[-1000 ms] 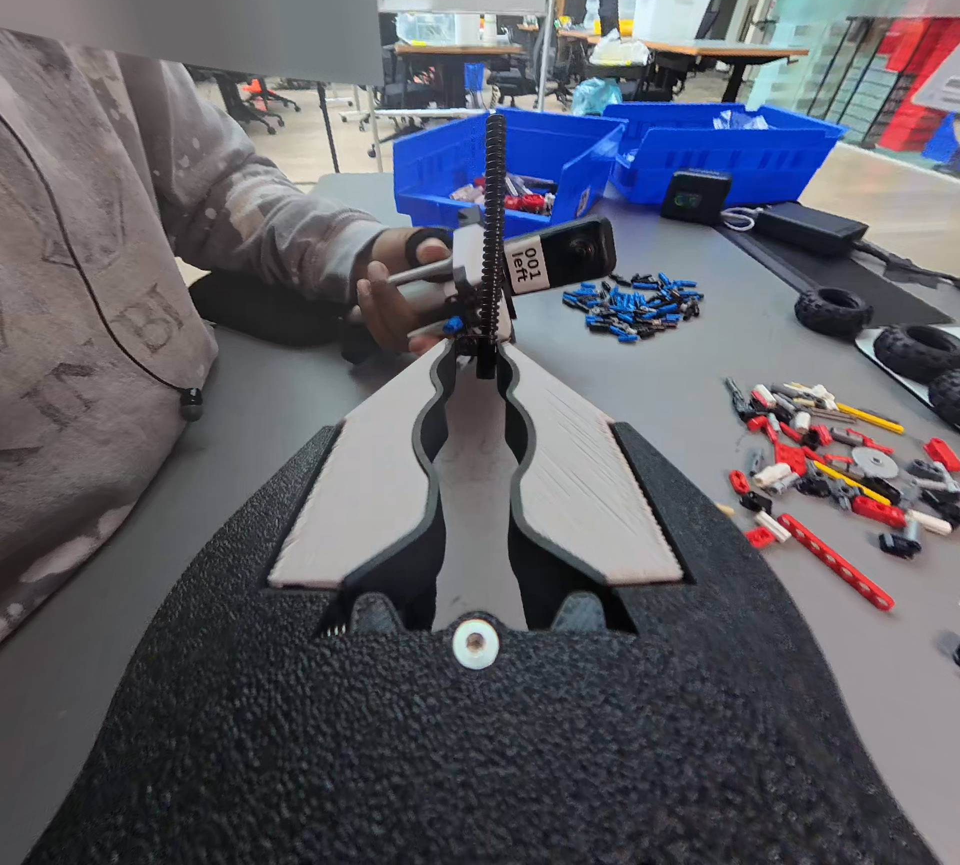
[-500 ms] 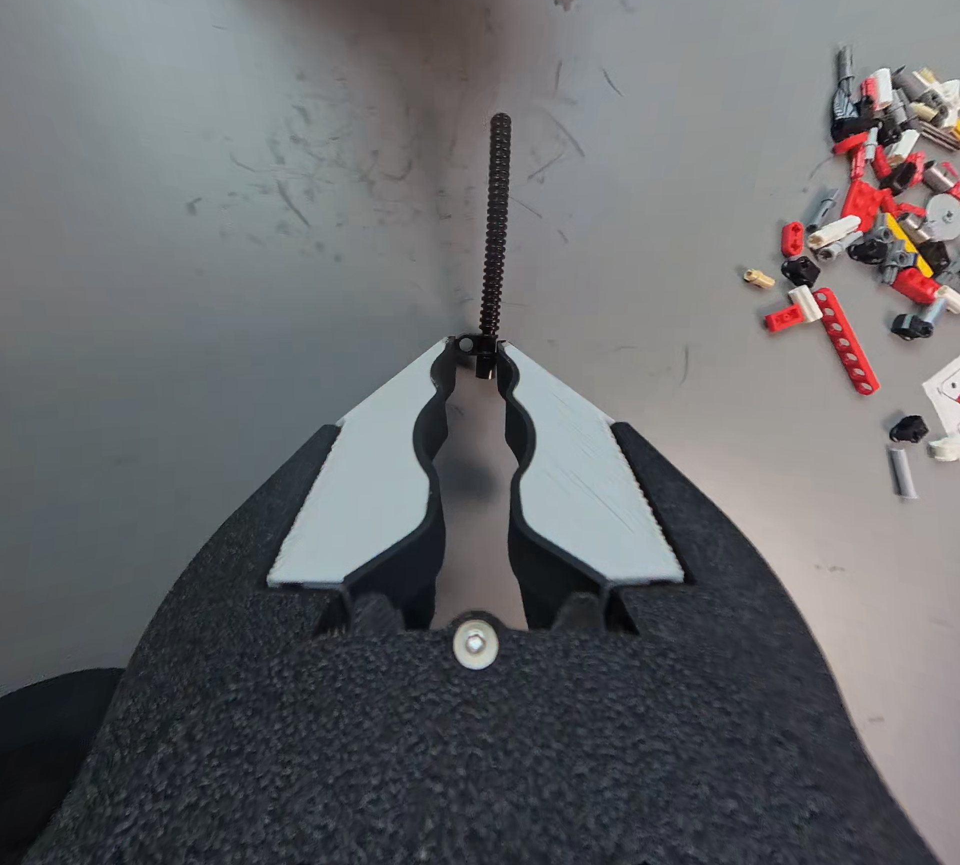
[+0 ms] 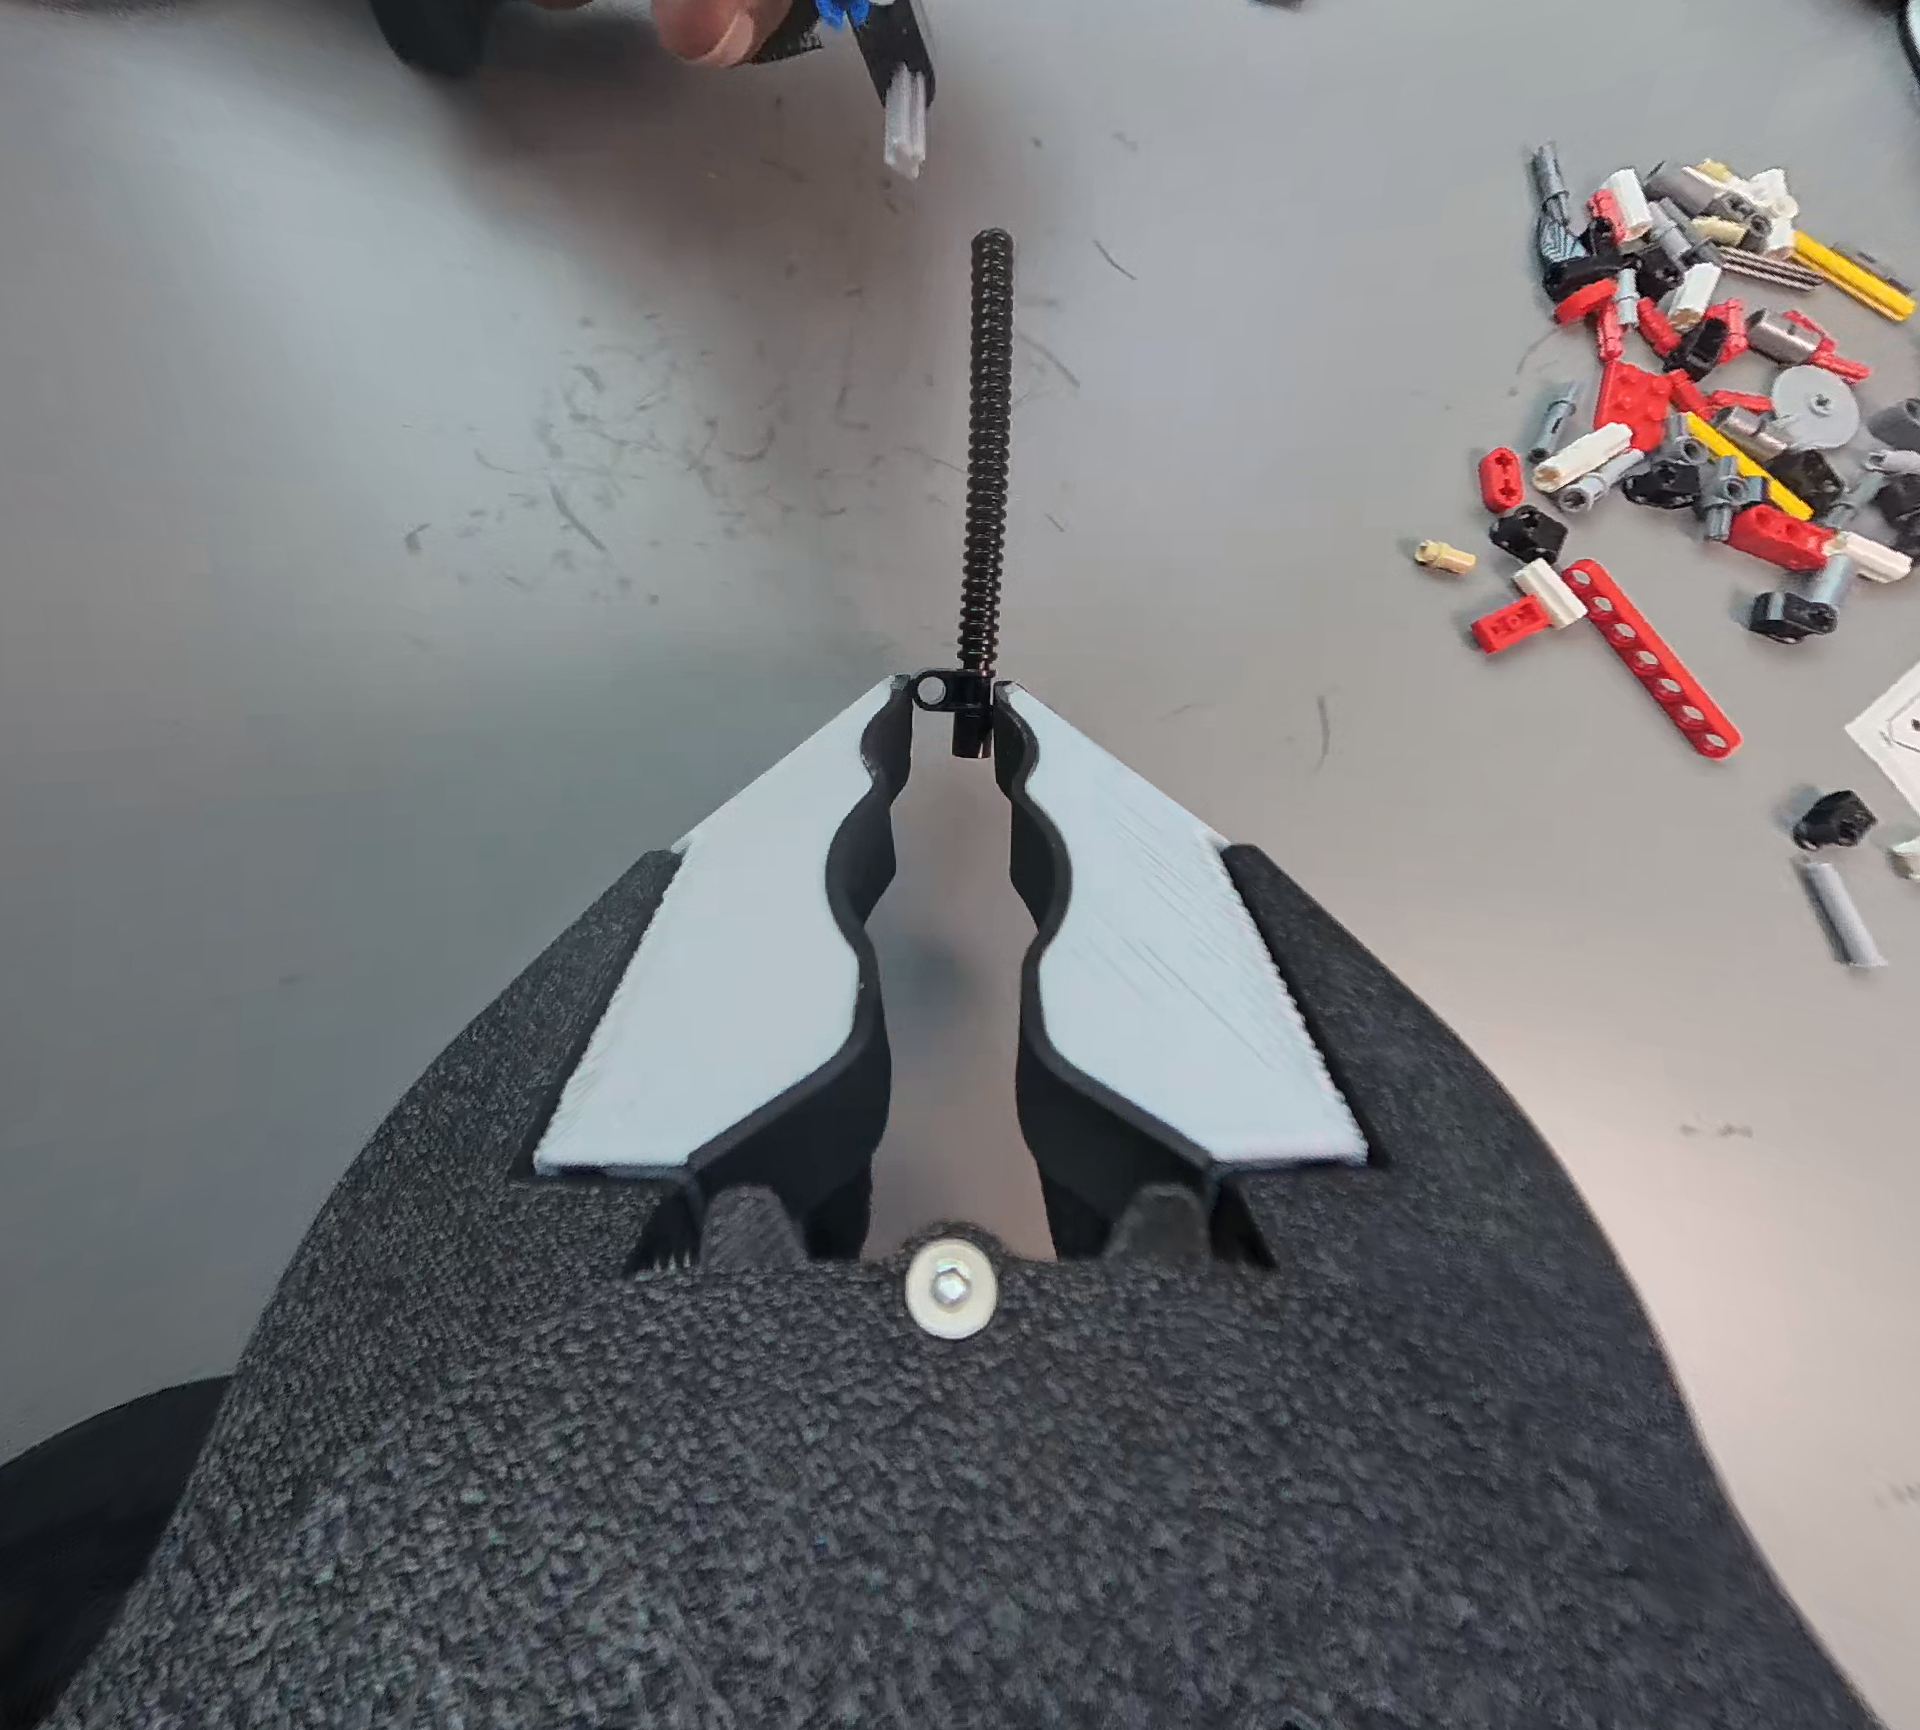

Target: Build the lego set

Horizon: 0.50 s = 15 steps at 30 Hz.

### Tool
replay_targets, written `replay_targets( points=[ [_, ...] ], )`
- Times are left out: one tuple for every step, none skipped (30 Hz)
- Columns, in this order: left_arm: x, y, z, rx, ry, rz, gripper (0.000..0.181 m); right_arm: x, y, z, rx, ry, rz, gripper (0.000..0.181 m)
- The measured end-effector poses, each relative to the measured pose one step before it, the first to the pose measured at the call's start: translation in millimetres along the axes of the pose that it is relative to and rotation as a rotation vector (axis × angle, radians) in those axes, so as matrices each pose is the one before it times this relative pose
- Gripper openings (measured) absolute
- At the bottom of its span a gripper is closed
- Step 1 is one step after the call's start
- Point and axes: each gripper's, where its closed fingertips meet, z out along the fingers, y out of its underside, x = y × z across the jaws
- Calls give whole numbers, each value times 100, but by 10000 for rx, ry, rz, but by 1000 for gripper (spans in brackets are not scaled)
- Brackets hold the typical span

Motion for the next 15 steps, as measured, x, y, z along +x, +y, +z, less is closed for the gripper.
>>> replay_targets(
  points=[
    [-5,74,59,-54,-37,37,6,133,272,-5,-100,89,-25,15],
    [-10,150,85,-100,-78,94,6,46,214,42,-52,62,-21,15],
    [101,232,131,-181,-71,183,6,46,147,44,-19,63,-15,15],
    [144,344,179,-276,-115,296,5,179,73,15,13,133,-16,15],
    [75,429,199,-365,-242,418,6,284,14,-45,40,175,1,15],
    [43,438,206,-408,-344,542,6,376,-111,-124,112,202,29,15],
    [-23,462,188,-444,-452,669,6,476,-219,-158,182,226,81,15],
    [-260,567,166,-533,-657,806,6,519,-234,-189,191,222,137,15],
    [-655,762,133,-663,-942,976,6,503,-223,-192,181,197,145,15],
    [-1060,1033,89,-837,-1177,1135,6,418,-182,-175,167,166,106,15],
    [-1297,1343,117,-1008,-1268,1180,6,378,-151,-123,147,161,73,15],
    [-1109,1457,234,-1021,-1062,1084,7,320,-84,-67,93,143,70,15],
    [-605,1313,359,-822,-634,839,7,243,-30,1,45,109,64,15],
    [-248,948,418,-545,-296,437,7,125,-25,36,33,61,42,15],
    [21,520,349,-263,-23,93,8,18,-38,53,24,22,11,15]
  ],
)
